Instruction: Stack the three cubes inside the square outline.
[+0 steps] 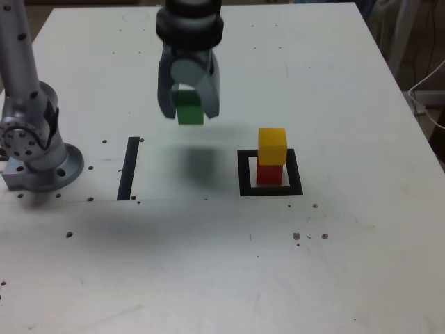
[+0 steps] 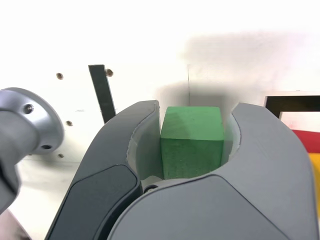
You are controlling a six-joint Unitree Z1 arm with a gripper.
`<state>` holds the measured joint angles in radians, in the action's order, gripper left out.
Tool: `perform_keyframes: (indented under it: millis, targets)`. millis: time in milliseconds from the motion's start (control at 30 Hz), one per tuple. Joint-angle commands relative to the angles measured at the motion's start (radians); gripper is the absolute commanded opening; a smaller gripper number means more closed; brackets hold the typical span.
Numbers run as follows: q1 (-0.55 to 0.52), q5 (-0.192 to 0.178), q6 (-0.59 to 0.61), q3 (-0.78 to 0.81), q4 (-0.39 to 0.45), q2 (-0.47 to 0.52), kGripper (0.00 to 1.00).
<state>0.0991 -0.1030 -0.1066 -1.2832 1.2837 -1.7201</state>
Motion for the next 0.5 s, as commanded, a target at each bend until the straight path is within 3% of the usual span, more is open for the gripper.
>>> perform_keyframes:
  millis: [0, 233, 467]
  targets:
    - [0.005, 0.002, -0.007, -0.177, 0.165, 0.003, 0.26]
    - [-0.007, 0.043, -0.005, -0.343, 0.238, -0.034, 0.26]
    - [-0.054, 0.053, 0.0, -0.495, 0.291, -0.105, 0.26]
